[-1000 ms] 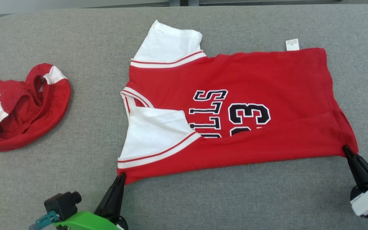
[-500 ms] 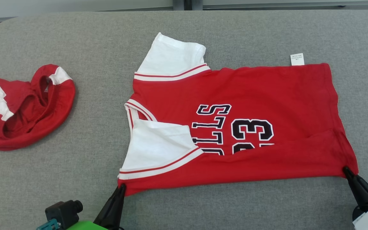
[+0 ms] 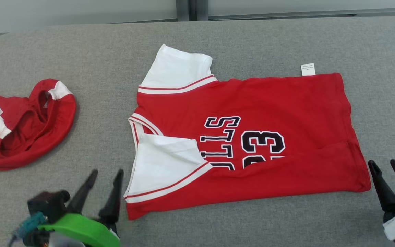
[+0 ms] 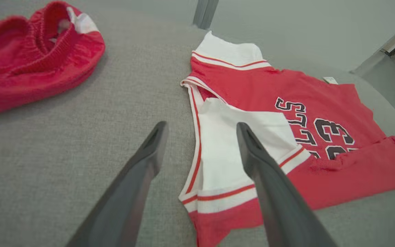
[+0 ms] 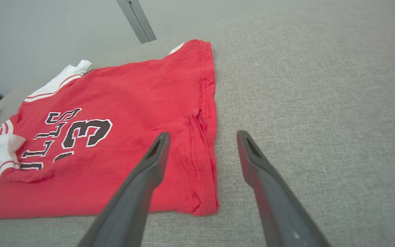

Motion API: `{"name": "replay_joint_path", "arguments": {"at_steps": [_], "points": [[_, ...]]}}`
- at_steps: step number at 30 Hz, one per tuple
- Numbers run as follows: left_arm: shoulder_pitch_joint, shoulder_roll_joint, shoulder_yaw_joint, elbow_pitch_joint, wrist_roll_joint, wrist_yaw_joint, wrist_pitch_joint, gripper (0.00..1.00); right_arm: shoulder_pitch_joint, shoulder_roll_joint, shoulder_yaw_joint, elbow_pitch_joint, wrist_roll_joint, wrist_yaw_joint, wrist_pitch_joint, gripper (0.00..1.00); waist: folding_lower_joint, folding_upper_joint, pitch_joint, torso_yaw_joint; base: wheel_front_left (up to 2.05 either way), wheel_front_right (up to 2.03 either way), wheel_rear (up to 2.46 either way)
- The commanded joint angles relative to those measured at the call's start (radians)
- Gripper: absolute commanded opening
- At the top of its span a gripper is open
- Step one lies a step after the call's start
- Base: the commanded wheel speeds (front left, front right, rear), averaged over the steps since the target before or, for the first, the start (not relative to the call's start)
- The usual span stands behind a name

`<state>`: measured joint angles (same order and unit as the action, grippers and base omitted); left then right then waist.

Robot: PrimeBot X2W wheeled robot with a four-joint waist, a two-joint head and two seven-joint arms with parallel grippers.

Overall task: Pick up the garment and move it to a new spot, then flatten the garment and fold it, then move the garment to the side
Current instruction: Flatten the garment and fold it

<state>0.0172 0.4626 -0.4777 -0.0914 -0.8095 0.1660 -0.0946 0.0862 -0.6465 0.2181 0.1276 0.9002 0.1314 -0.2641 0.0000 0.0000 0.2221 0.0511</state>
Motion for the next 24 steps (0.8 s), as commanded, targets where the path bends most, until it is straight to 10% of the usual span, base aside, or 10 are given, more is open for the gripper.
{"name": "replay_joint_path", "arguments": {"at_steps": [1,13,24], "points": [[-0.058,0.025,0.017,-0.029,0.013,0.005,0.015,1.00,-0.016,0.020,-0.007,-0.021,-0.034,-0.001,-0.001,1.00,0.0000,0.0000,-0.004,-0.005,0.00,0.00,0.00],[-0.729,0.066,-0.031,0.128,-0.012,-0.123,0.469,1.00,-0.250,0.084,0.104,-0.047,-0.193,-0.001,-0.001,1.00,0.0000,0.0000,0.165,-0.067,0.00,0.00,0.00],[-1.143,0.049,-0.112,0.540,0.102,-0.229,0.591,1.00,-0.464,0.155,0.211,-0.059,-0.219,-0.001,-0.001,1.00,0.0000,0.0000,0.345,-0.224,0.00,0.00,0.00]]}}
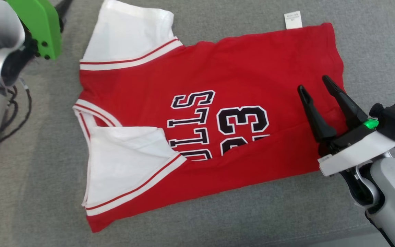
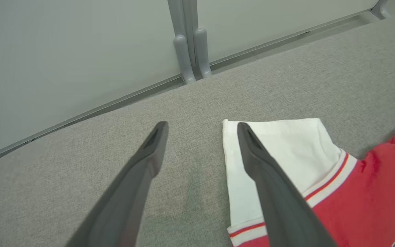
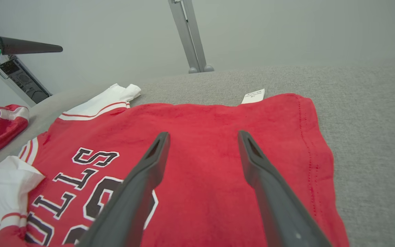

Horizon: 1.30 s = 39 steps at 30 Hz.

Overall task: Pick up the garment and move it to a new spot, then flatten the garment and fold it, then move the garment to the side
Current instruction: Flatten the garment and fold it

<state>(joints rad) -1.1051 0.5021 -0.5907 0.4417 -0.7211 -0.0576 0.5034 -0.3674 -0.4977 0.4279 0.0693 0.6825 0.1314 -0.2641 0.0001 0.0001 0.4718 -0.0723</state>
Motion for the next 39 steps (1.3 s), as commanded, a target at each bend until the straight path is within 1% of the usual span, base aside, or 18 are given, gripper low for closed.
{"name": "replay_joint_path", "arguments": {"at_steps": [1,4,7,14,18,25,28,31,38,39], "points": [[-0.032,0.014,0.002,0.030,0.019,-0.009,-0.013,1.00,-0.020,0.014,0.012,-0.003,-0.002,-0.001,-0.001,1.00,-0.0001,-0.0001,0.104,-0.114,0.00,0.00,0.00],[-0.058,0.011,-0.005,0.098,0.006,-0.028,-0.009,1.00,-0.036,0.031,0.028,0.003,-0.002,-0.001,-0.001,1.00,-0.0001,-0.0001,0.121,-0.140,0.00,0.00,0.00],[-0.081,0.016,-0.015,0.137,-0.001,-0.046,-0.001,1.00,-0.032,0.044,0.022,0.007,0.003,-0.001,-0.001,1.00,-0.0001,-0.0001,0.133,-0.154,0.00,0.00,0.00],[-0.117,0.022,-0.047,0.191,0.017,-0.062,-0.006,1.00,-0.020,0.059,0.007,-0.001,0.000,-0.001,-0.001,1.00,-0.0001,-0.0001,0.158,-0.167,0.00,0.00,0.00],[-0.134,0.030,-0.068,0.212,0.020,-0.065,-0.011,1.00,-0.028,0.061,0.004,-0.006,-0.001,-0.001,-0.001,1.00,-0.0001,-0.0001,0.166,-0.168,0.00,0.00,0.00],[-0.150,0.022,-0.073,0.238,-0.006,-0.070,-0.010,1.00,-0.018,0.053,-0.004,0.000,-0.003,-0.001,-0.001,1.00,-0.0001,-0.0001,0.165,-0.155,0.00,0.00,0.00],[-0.162,0.024,-0.067,0.237,-0.027,-0.072,0.014,1.00,-0.009,0.047,-0.007,0.005,-0.007,-0.001,0.000,1.00,-0.0001,-0.0001,0.162,-0.148,0.00,0.00,0.00],[-0.177,0.038,-0.063,0.225,-0.047,-0.071,0.039,1.00,-0.009,0.047,-0.006,0.005,-0.008,-0.001,0.000,1.00,-0.0001,-0.0001,0.163,-0.145,0.00,0.00,0.00],[-0.179,0.058,-0.072,0.221,-0.066,-0.072,0.092,1.00,-0.023,0.051,0.000,0.000,-0.005,-0.001,0.000,1.00,-0.0001,-0.0001,0.173,-0.153,0.00,0.00,0.00],[-0.175,0.059,-0.073,0.221,-0.066,-0.072,0.102,0.97,-0.025,0.050,-0.002,-0.001,-0.004,-0.001,0.000,1.00,-0.0001,-0.0001,0.175,-0.155,0.00,0.00,0.00]]}}
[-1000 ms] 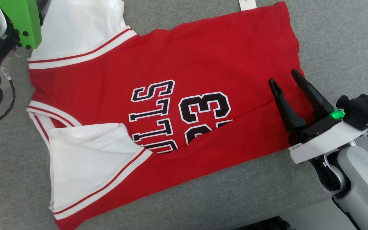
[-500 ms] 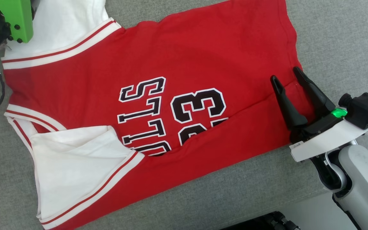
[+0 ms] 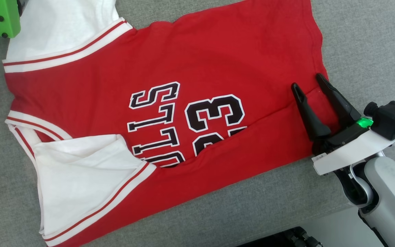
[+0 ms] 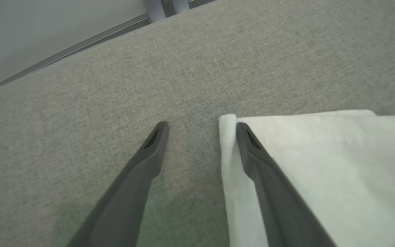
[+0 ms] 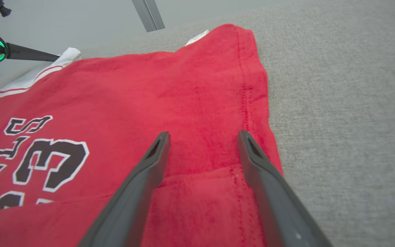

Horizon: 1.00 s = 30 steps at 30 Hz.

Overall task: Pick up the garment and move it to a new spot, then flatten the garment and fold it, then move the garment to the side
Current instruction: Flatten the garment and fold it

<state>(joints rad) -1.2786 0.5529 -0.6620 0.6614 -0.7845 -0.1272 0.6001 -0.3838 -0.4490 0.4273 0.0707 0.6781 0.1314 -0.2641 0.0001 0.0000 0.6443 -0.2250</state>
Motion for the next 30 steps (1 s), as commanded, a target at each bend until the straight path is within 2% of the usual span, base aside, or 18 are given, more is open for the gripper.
{"name": "replay_joint_path", "arguments": {"at_steps": [1,2,3,4,5,14,18,21,23,26,30], "points": [[0.002,0.009,-0.004,0.002,-0.005,-0.002,0.013,0.93,-0.010,0.002,-0.003,-0.002,0.001,-0.001,0.000,1.00,-0.0001,0.0000,0.004,-0.004,0.00,0.00,0.00],[0.006,0.012,-0.008,0.000,-0.007,-0.002,0.020,0.86,-0.011,0.002,-0.005,-0.003,0.001,-0.001,0.000,1.00,-0.0001,0.0000,0.006,-0.006,0.00,0.00,0.00],[0.008,0.015,-0.011,-0.002,-0.006,-0.002,0.024,0.59,-0.012,0.002,-0.005,-0.003,0.002,-0.001,0.000,1.00,-0.0001,0.0000,0.007,-0.007,0.00,0.00,0.00],[0.011,0.018,-0.016,-0.005,-0.006,-0.003,0.030,0.22,-0.014,0.002,-0.005,-0.003,0.003,-0.001,0.000,1.00,-0.0001,0.0000,0.007,-0.009,0.00,0.00,0.00],[0.014,0.020,-0.018,-0.009,-0.011,-0.003,0.032,0.00,-0.014,0.001,-0.005,-0.002,0.004,-0.001,0.000,1.00,-0.0001,0.0000,0.007,-0.011,0.00,0.00,0.00],[0.030,0.050,-0.047,-0.098,-0.051,-0.004,-0.020,0.00,-0.046,-0.014,-0.025,0.018,0.004,-0.002,0.000,1.00,-0.0001,0.0000,-0.019,-0.009,0.00,0.00,0.00],[0.051,0.064,-0.068,-0.136,-0.082,-0.004,-0.043,0.00,-0.124,-0.041,0.004,0.108,-0.025,-0.002,0.014,1.00,-0.0001,0.0000,-0.050,-0.003,0.00,0.00,0.00],[0.065,0.074,-0.083,-0.162,-0.103,-0.004,-0.050,0.00,-0.229,-0.021,-0.009,0.220,-0.029,-0.002,0.136,1.00,-0.0001,0.0000,-0.072,0.001,0.00,0.00,0.00],[0.074,0.079,-0.093,-0.176,-0.115,-0.005,-0.053,0.00,-0.310,0.019,-0.018,0.286,-0.051,-0.001,0.234,1.00,-0.0001,0.0000,-0.085,0.007,0.00,0.00,0.00],[0.081,0.082,-0.110,-0.200,-0.124,-0.005,-0.048,0.00,-0.424,0.064,-0.008,0.379,-0.099,-0.002,0.402,1.00,-0.0001,0.0000,-0.100,0.016,0.00,0.00,0.00],[0.073,0.084,-0.134,-0.240,-0.130,-0.005,-0.038,0.00,-0.553,0.106,-0.009,0.478,-0.171,-0.002,0.549,1.00,-0.0001,0.0000,-0.103,0.034,0.00,0.00,0.00]]}}
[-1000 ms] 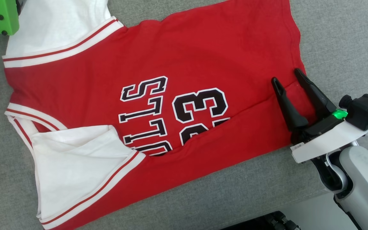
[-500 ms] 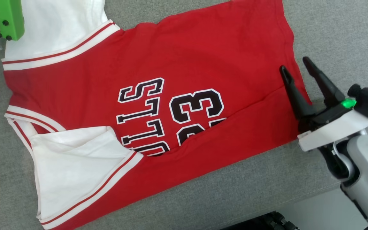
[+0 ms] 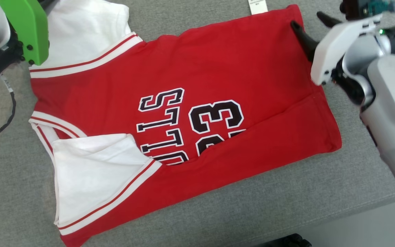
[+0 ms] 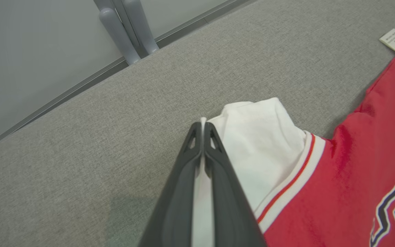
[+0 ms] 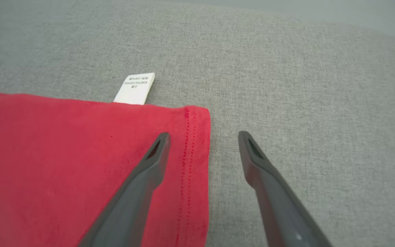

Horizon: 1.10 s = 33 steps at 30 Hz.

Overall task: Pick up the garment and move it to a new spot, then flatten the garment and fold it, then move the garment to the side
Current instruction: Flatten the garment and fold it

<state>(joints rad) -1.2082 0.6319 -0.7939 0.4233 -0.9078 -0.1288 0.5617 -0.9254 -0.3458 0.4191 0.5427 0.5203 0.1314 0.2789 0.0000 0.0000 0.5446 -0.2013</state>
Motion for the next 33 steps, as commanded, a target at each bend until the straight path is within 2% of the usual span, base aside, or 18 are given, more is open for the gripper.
{"name": "replay_joint_path", "arguments": {"at_steps": [1,8,17,18,19,20,21,22,23,24,29,33], "points": [[-0.001,0.005,-0.006,-0.011,-0.007,-0.003,0.002,0.00,-0.035,0.004,-0.002,0.027,-0.038,-0.002,0.028,1.00,0.0000,0.0000,-0.001,0.015,0.00,0.00,0.00],[-0.012,0.020,-0.033,-0.062,-0.009,-0.003,0.008,0.00,-0.140,0.035,-0.014,0.162,-0.167,-0.002,0.108,1.00,0.0000,0.0000,0.011,0.040,0.00,0.00,0.00],[-0.013,0.037,-0.048,-0.084,-0.017,-0.003,0.004,0.00,-0.168,0.071,0.011,0.233,-0.193,-0.002,0.092,1.00,0.0000,0.0000,0.014,0.053,0.00,0.00,0.00],[-0.012,0.038,-0.050,-0.086,-0.018,-0.003,0.004,0.00,-0.169,0.075,0.017,0.238,-0.194,-0.001,0.088,0.94,0.0000,0.0000,0.013,0.054,0.00,0.00,0.00],[-0.012,0.039,-0.051,-0.087,-0.019,-0.003,0.003,0.00,-0.172,0.077,0.021,0.242,-0.195,-0.001,0.087,0.83,0.0000,0.0000,0.013,0.054,0.00,0.00,0.00],[-0.011,0.040,-0.052,-0.088,-0.020,-0.003,0.001,0.00,-0.174,0.081,0.027,0.245,-0.193,-0.001,0.085,0.58,0.0000,0.0000,0.011,0.055,0.00,0.00,0.00],[-0.009,0.042,-0.054,-0.089,-0.020,-0.003,0.000,0.00,-0.177,0.081,0.033,0.247,-0.192,-0.001,0.082,0.43,0.0000,0.0000,0.009,0.055,0.00,0.00,0.00],[-0.007,0.042,-0.055,-0.089,-0.021,-0.003,-0.001,0.00,-0.178,0.080,0.038,0.248,-0.190,-0.001,0.081,0.35,0.0000,0.0000,0.008,0.055,0.00,0.00,0.00],[-0.004,0.044,-0.056,-0.089,-0.023,-0.003,-0.002,0.00,-0.178,0.081,0.043,0.250,-0.187,-0.001,0.080,0.13,0.0000,0.0000,0.005,0.054,0.00,0.00,0.00],[-0.002,0.045,-0.057,-0.090,-0.023,-0.003,-0.006,0.00,-0.177,0.080,0.049,0.251,-0.185,-0.001,0.080,0.00,0.0000,0.0000,0.002,0.054,0.00,0.00,0.00],[0.008,0.051,-0.062,-0.094,-0.016,-0.003,-0.033,0.00,-0.182,0.066,0.067,0.245,-0.185,-0.002,0.050,0.00,0.0000,0.0000,-0.010,0.051,0.00,0.00,0.00],[0.004,0.063,-0.062,-0.111,-0.004,-0.003,-0.093,0.00,-0.189,0.054,0.055,0.237,-0.182,-0.002,0.005,0.00,0.0000,0.0000,-0.019,0.052,0.00,0.00,0.00]]}}
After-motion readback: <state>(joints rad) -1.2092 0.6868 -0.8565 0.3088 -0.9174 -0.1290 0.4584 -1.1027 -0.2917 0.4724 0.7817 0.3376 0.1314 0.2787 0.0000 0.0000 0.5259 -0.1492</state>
